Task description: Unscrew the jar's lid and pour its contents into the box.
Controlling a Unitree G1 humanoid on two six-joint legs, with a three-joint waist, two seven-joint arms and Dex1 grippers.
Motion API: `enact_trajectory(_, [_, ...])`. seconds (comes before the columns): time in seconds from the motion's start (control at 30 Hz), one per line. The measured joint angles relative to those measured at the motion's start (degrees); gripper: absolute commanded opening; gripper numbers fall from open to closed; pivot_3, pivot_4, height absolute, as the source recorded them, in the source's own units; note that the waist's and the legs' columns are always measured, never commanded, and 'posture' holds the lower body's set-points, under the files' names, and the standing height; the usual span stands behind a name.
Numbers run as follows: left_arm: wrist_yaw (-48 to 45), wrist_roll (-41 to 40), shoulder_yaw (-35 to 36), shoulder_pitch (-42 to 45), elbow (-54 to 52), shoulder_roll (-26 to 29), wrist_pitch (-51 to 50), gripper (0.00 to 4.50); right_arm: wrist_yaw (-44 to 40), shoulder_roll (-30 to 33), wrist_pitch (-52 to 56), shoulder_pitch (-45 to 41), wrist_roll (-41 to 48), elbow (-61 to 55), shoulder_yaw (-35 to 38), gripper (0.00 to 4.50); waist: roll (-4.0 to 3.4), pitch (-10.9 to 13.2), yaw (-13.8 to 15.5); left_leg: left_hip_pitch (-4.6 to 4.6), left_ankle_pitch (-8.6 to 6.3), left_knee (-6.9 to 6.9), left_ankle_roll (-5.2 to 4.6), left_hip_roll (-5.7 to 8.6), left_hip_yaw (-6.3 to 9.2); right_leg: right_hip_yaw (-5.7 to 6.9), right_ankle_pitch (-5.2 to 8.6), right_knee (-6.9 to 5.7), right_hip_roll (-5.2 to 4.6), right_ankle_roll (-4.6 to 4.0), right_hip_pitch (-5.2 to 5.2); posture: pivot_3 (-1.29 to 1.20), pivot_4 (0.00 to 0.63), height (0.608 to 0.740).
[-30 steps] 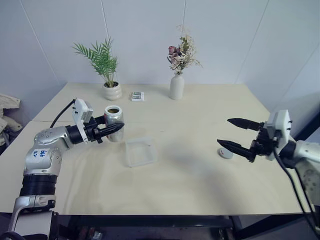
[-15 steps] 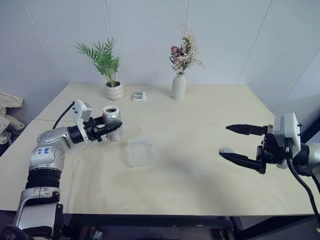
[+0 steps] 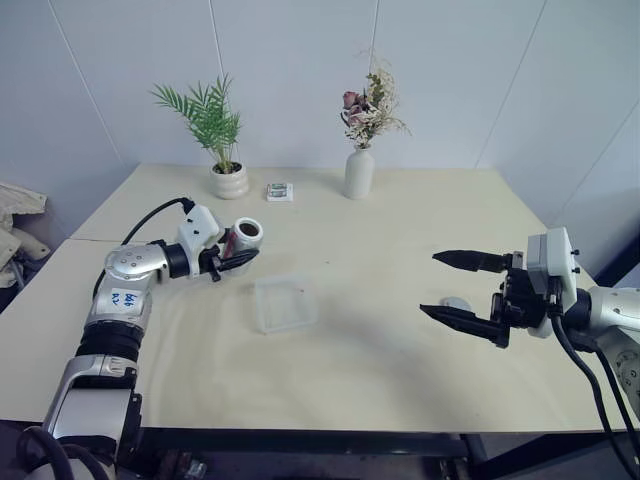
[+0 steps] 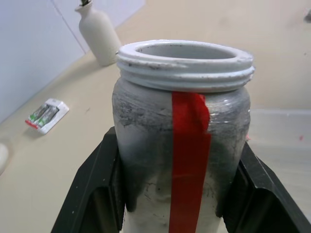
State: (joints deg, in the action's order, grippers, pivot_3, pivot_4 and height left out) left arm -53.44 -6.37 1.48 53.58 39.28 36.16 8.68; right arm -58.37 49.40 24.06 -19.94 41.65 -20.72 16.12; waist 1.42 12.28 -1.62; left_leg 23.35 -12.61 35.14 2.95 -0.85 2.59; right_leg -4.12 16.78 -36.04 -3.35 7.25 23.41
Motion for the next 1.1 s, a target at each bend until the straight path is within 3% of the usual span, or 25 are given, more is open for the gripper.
enact_trajectory(0.07, [2.0,4.0,-2.0,0.8,0.0,0.5,5.5,2.0,0.2,-0.4,0.0,-0.1,0.0,0.0,-0.2,4.45,0.0,0.0,0.0,0.0,0.0,0.0,0.0,0.0,0.0,0.0,0.0,0.0,0.0,0.0,0.0,0.0,0.15,0.74])
enact_trajectory(0.2, [12.0,20.5,-9.3,5.1,0.2,6.7,23.3,2.0,0.5,-1.2,-0.2,-0.2,-0.1,0.4,-0.5,4.45,0.08,0.0,0.0,0.0,0.0,-0.03,0.01,0.01,-0.03,-0.06,-0.02,0.09,0.01,0.04,0.02,0.0,0.15,0.74])
enact_trajectory(0.3, [31.4,43.8,-18.1,11.6,0.2,14.0,36.6,2.0,1.0,-2.3,-0.2,-0.4,-0.2,0.9,-0.7,4.45,0.12,0.1,0.1,0.01,0.0,-0.04,0.0,0.04,-0.09,-0.14,-0.05,0.11,0.0,0.11,0.01,0.0,0.15,0.74])
enact_trajectory(0.47, [65.9,76.7,-32.7,22.1,-3.8,18.0,40.5,2.0,2.0,-5.0,-0.2,-2.6,-0.2,2.0,-2.5,4.45,0.19,0.1,0.2,0.04,-0.03,0.03,-0.06,0.16,-0.15,-0.26,-0.09,0.16,-0.05,0.33,-0.04,0.0,0.15,0.74])
enact_trajectory(0.6, [79.3,89.6,-41.6,24.3,-2.4,16.3,38.8,2.0,2.3,-7.2,-0.4,-5.3,-0.9,4.1,-4.6,4.45,0.19,0.1,0.1,0.03,-0.03,0.03,-0.08,0.17,-0.23,-0.32,-0.1,0.12,-0.04,0.36,0.0,0.0,0.15,0.74])
enact_trajectory(0.73, [82.7,95.4,-48.2,24.3,-3.4,12.8,38.1,2.0,2.9,-9.8,-0.5,-8.1,-1.5,5.9,-6.3,4.45,0.21,0.1,-0.1,0.24,-0.02,0.02,-0.08,0.12,-0.24,-0.34,-0.1,0.04,0.01,0.34,0.26,0.0,0.15,0.74])
enact_trajectory(1.1, [74.1,89.4,-45.8,24.9,-1.4,14.2,39.8,2.0,3.0,-13.9,-2.8,-8.8,-3.5,8.2,-7.4,4.45,0.21,0.1,0.0,0.24,-0.04,0.05,-0.13,0.13,-0.32,-0.41,-0.08,-0.07,-0.01,0.33,0.32,0.0,0.15,0.74])
